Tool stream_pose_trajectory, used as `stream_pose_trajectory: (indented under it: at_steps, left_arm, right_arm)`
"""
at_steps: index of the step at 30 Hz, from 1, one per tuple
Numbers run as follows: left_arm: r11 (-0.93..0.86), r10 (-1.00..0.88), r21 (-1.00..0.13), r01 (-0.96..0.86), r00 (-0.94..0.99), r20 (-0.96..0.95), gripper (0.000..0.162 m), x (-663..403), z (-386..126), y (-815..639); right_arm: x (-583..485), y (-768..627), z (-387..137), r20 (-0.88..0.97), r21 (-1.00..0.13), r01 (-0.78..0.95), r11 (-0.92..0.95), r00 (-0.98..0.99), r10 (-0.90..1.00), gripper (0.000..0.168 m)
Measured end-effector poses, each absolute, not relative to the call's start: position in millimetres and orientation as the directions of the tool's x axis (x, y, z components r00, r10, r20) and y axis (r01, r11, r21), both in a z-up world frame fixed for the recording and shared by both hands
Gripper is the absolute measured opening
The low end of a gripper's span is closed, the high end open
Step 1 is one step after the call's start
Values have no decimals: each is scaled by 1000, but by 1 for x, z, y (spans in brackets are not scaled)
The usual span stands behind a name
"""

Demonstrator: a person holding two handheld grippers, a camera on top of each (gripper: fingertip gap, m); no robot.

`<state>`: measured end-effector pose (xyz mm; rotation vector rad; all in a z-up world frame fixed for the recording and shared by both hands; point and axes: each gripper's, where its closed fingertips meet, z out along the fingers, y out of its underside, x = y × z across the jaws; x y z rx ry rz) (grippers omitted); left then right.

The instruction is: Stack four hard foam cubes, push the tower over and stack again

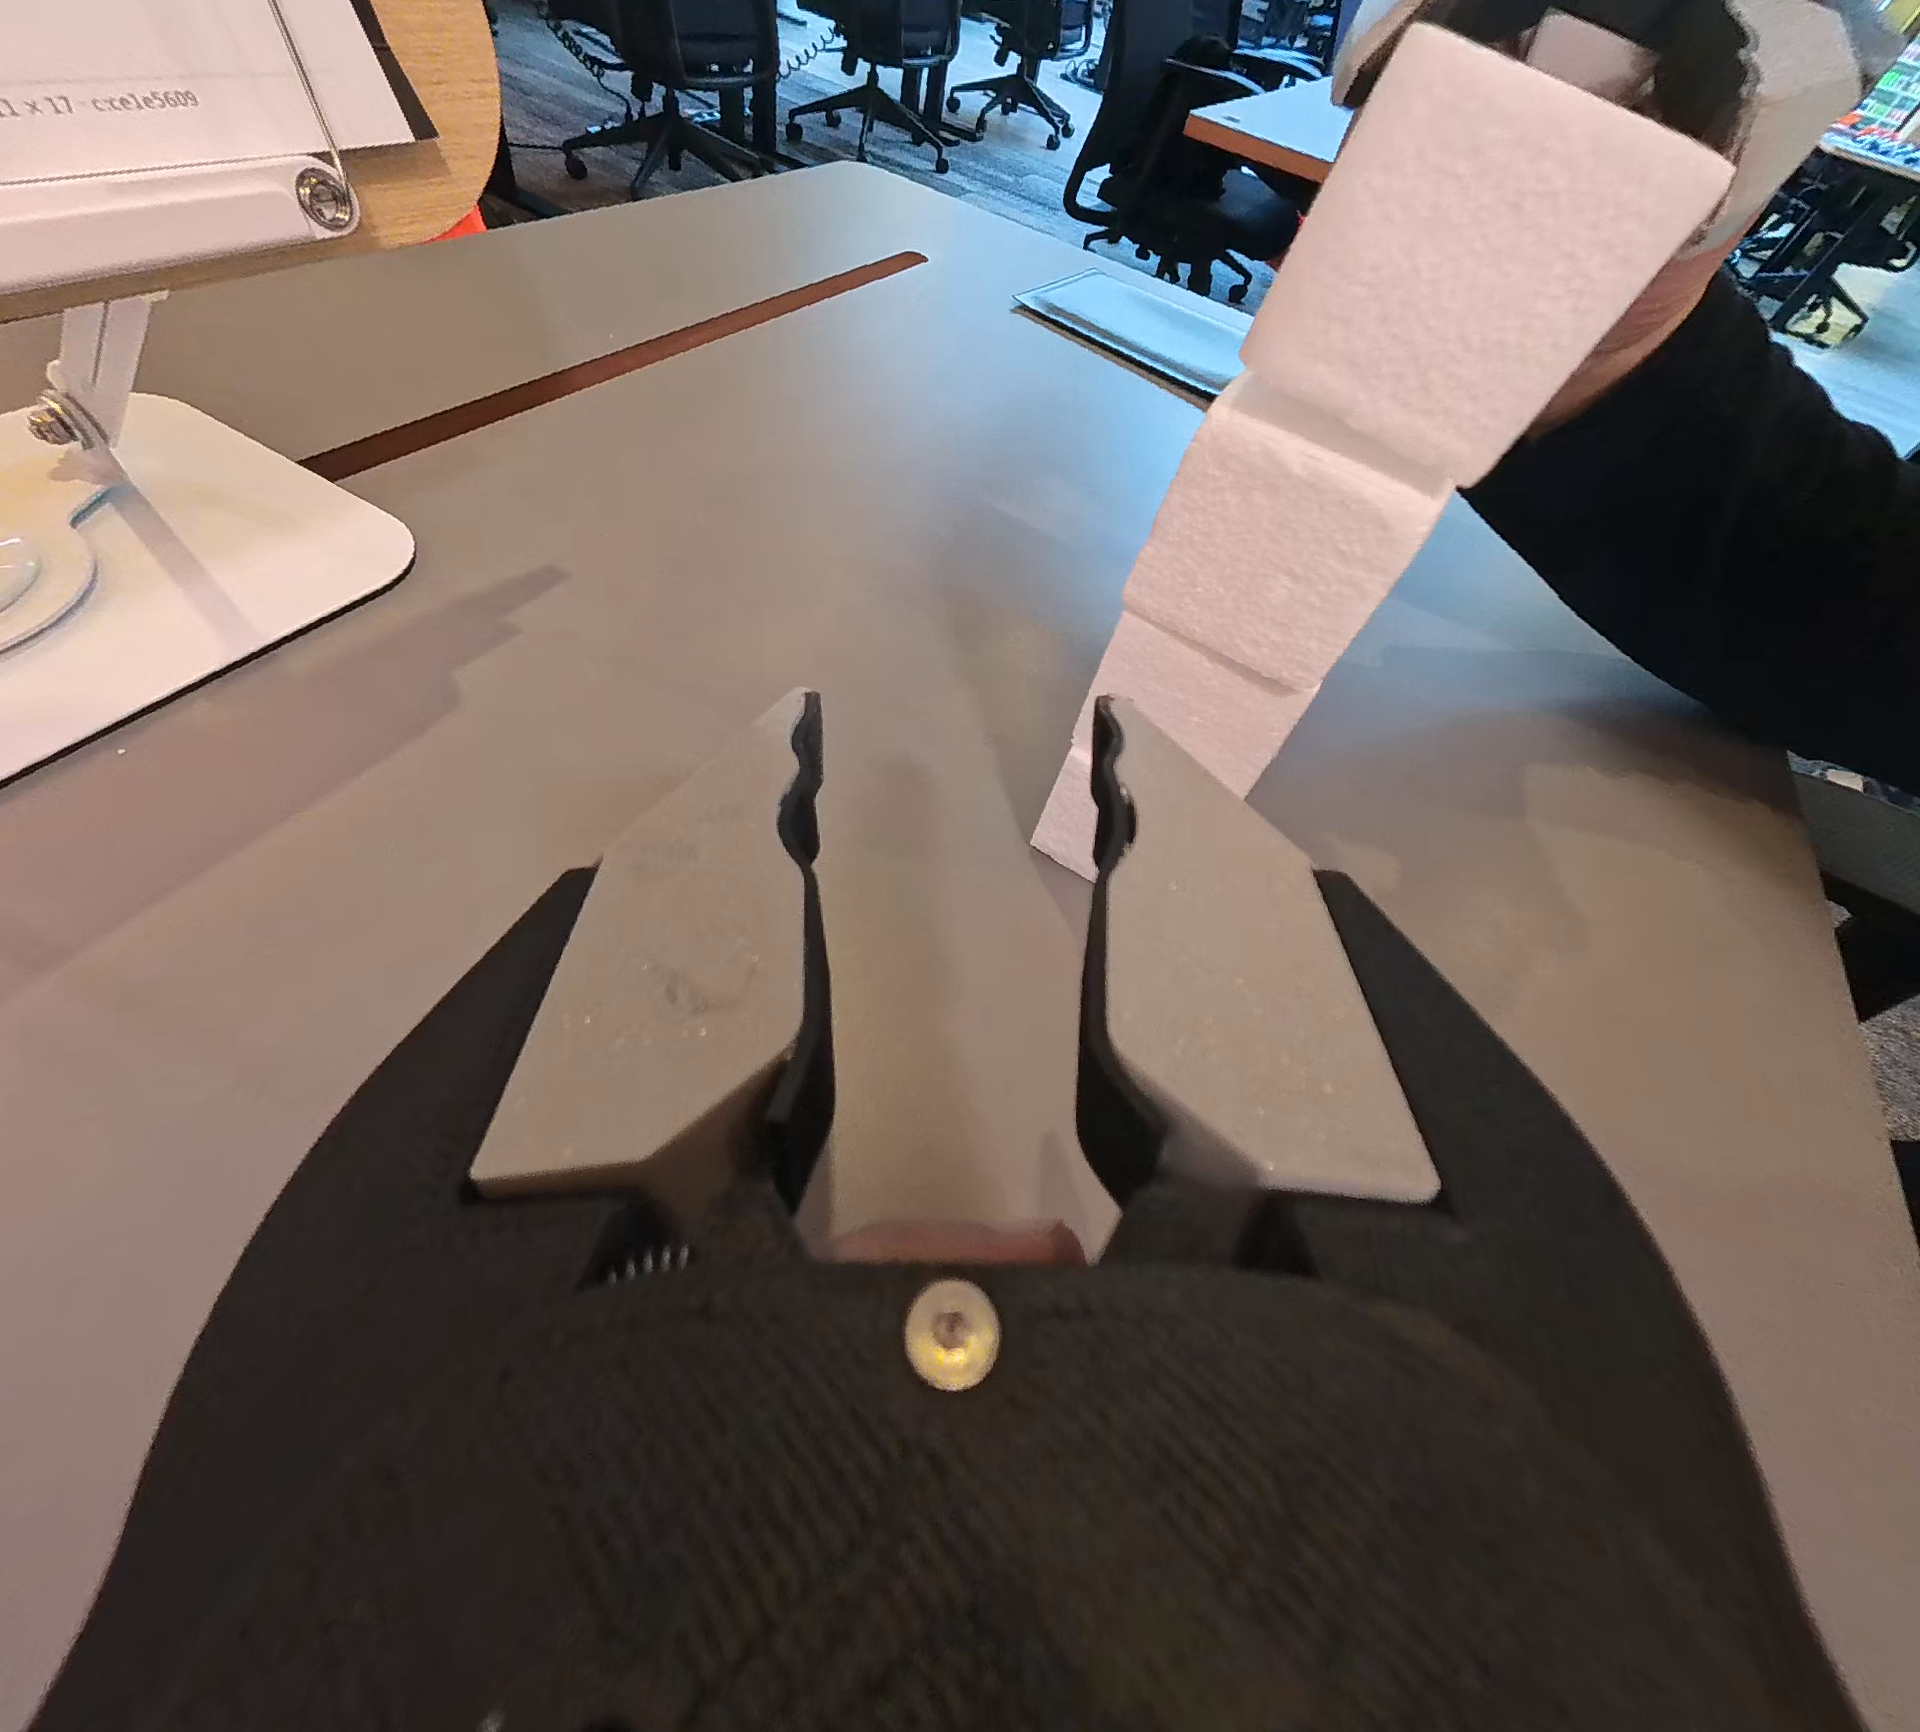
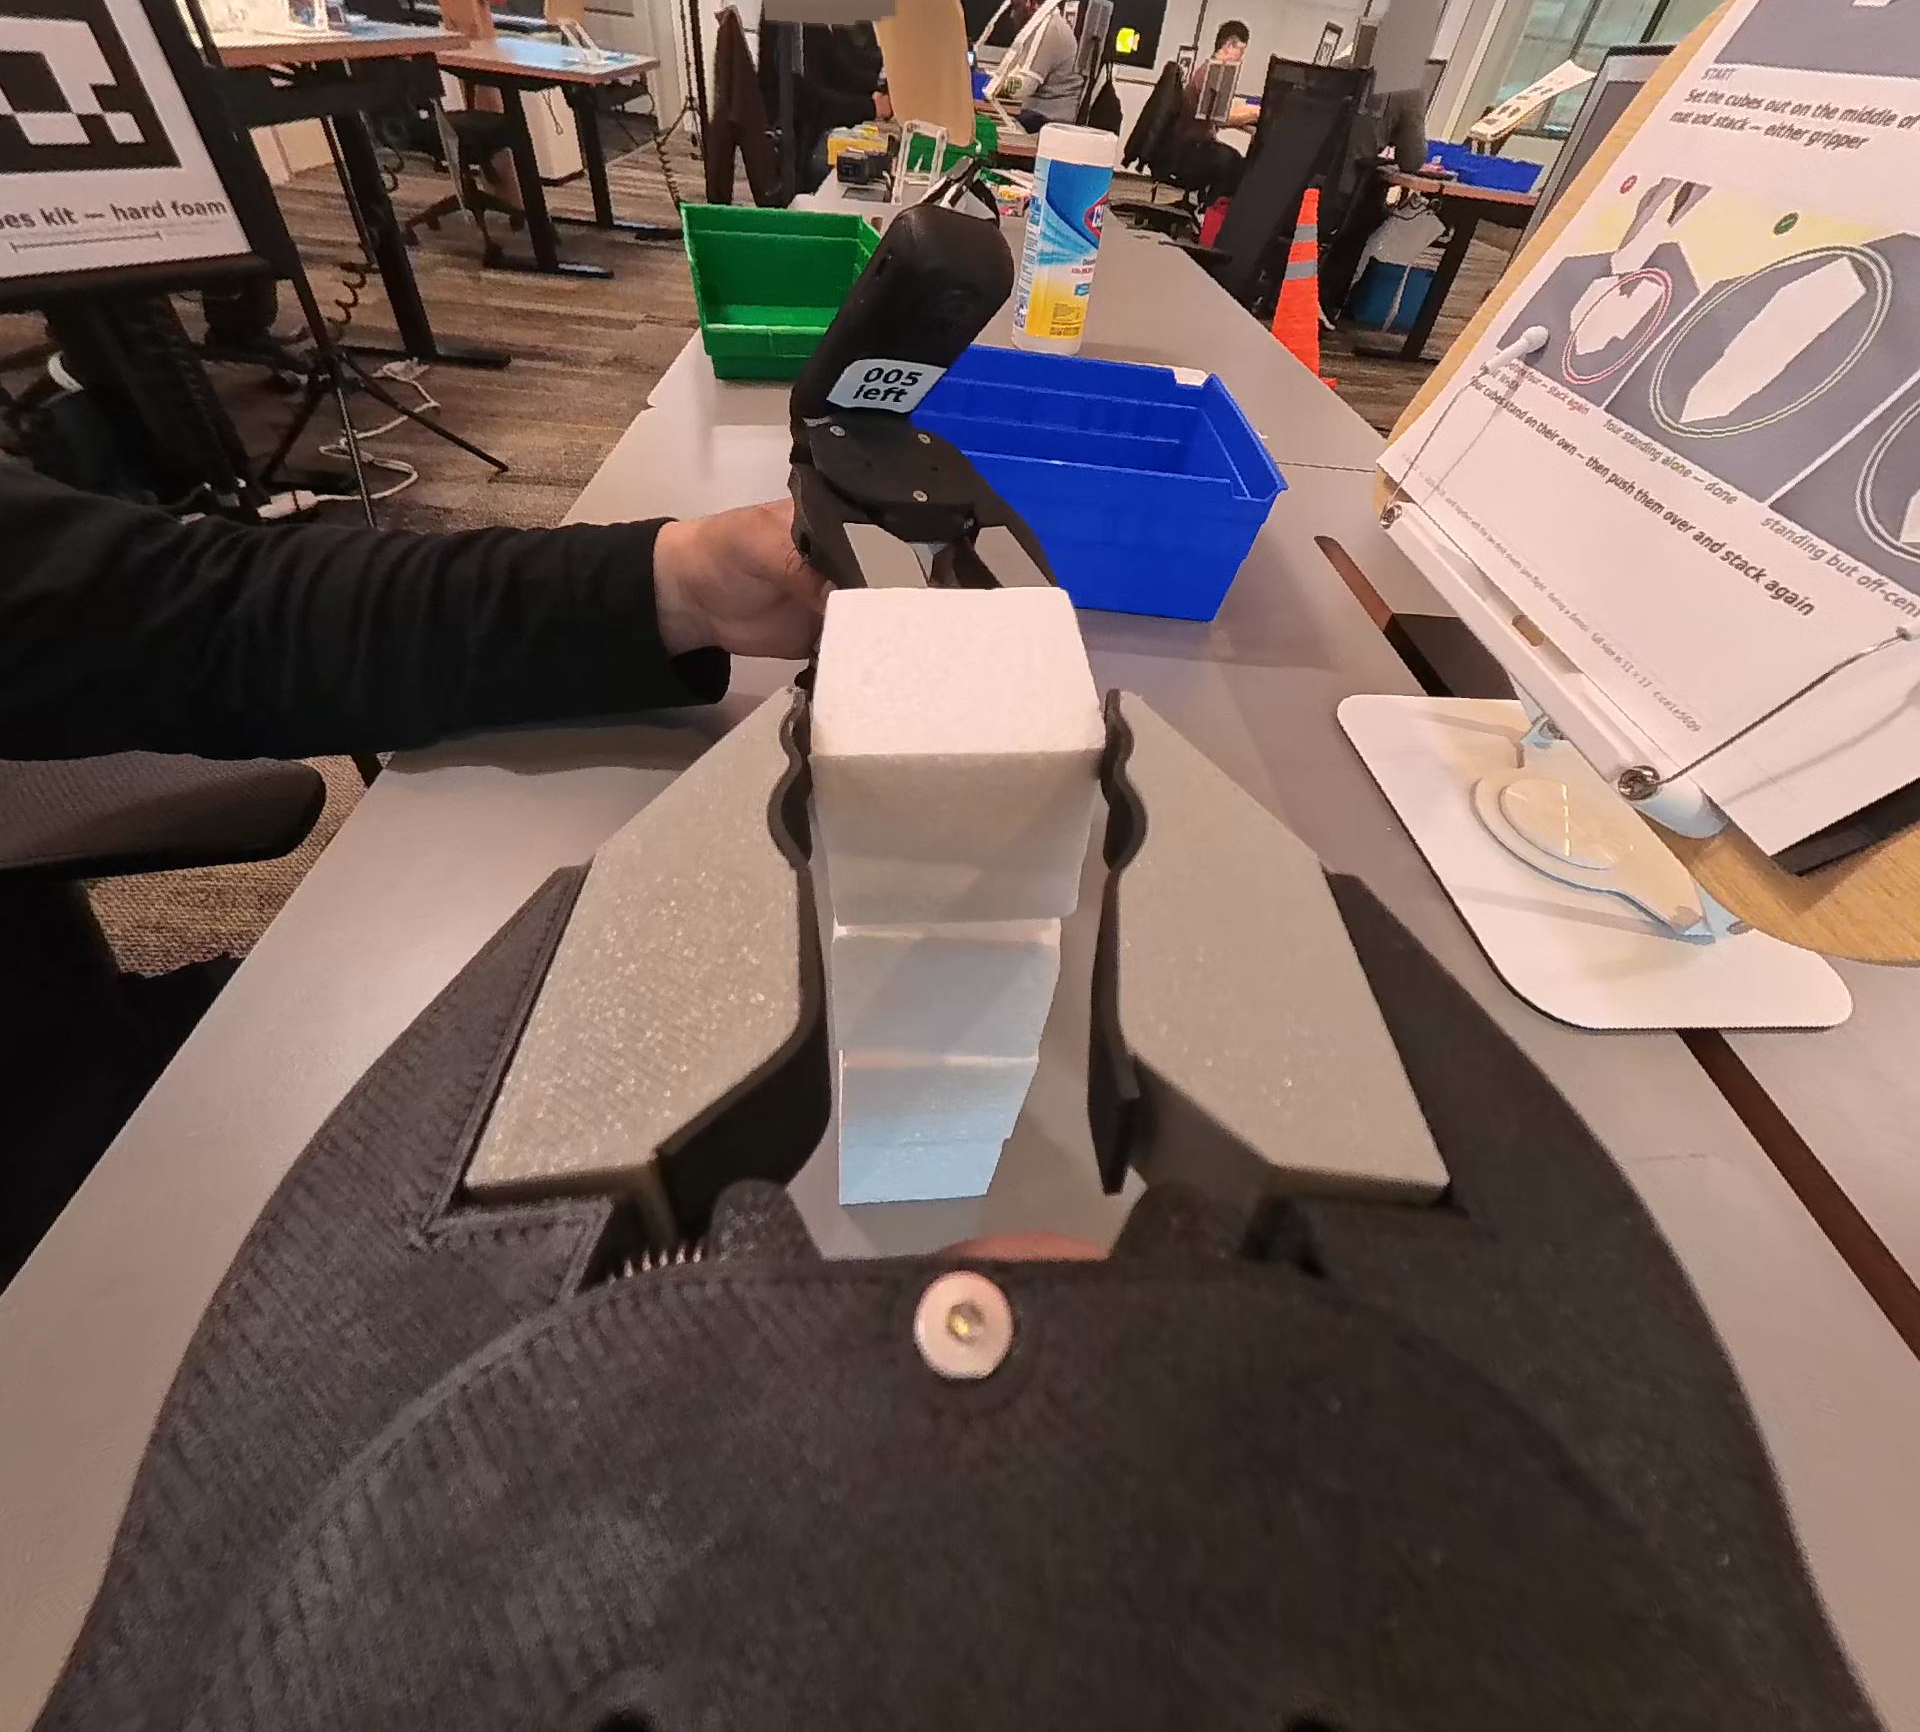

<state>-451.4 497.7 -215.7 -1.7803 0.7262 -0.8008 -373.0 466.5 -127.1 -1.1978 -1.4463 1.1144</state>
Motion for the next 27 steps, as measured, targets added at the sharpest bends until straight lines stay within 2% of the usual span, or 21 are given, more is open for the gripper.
stream_pose_trajectory:
  at_steps: [18, 27]
  left_arm:
    - [-311, -782, -944, -111, 595, 187, 50, -451, -216, 497]
    - [-309, -782, -945, -108, 594, 188, 50, -452, -214, 496]
  right_arm:
    - [-373, 467, -131, 81, -983, 157, 97, -108, 991, 54]
    - [-373, 467, -128, 80, -985, 145, 94, -104, 991, 65]
